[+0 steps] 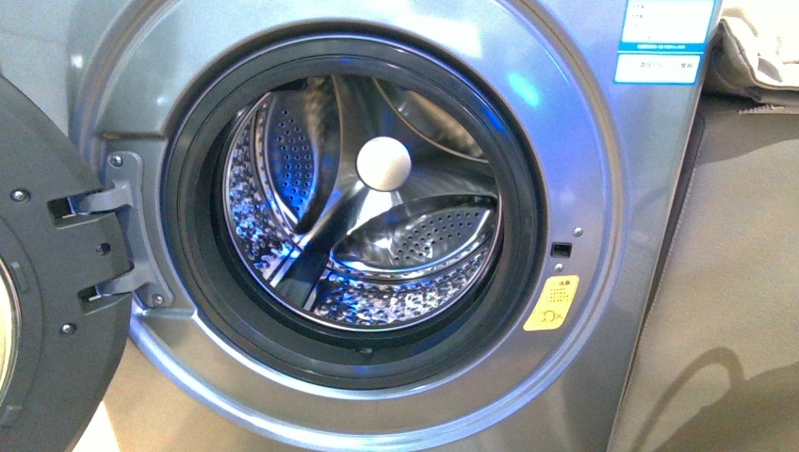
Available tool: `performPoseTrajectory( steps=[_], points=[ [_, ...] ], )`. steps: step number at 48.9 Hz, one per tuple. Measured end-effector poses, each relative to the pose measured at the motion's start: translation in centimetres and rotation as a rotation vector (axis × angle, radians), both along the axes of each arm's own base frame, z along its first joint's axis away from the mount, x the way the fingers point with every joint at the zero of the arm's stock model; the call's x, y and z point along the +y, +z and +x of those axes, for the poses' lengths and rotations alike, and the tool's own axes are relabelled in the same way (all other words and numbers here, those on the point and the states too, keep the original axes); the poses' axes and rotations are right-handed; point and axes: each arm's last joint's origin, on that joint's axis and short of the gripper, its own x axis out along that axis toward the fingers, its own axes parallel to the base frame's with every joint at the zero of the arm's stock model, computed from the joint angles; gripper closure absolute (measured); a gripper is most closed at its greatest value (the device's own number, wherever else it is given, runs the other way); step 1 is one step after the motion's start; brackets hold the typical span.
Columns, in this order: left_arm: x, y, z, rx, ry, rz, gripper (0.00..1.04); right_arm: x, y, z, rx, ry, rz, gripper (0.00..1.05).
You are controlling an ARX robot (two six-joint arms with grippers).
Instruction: Put clothes into washing machine
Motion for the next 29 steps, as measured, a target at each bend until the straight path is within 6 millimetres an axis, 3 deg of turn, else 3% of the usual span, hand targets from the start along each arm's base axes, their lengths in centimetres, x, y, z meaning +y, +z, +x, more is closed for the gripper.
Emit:
performPoseTrajectory(
  steps=[7, 15, 21, 29],
  points=[
    [0.0, 0.0, 0.0, 0.0, 0.0, 0.0, 0.06, -4.0, 0.2, 2.2, 0.087, -0.112, 0.077, 0.07],
    [0.0, 0.0, 0.0, 0.0, 0.0, 0.0, 0.06, -7.2, -2.7, 5.1, 0.255, -0.187, 0.177, 0.07],
    [0.0, 0.0, 0.0, 0.0, 0.0, 0.0, 0.06, -9.6, -7.9, 7.9, 0.443, -0.234, 0.274, 0.07],
    [0.0, 0.0, 0.0, 0.0, 0.0, 0.0, 0.06, -11.9, -17.0, 12.2, 0.698, -0.301, 0.422, 0.07]
  ],
)
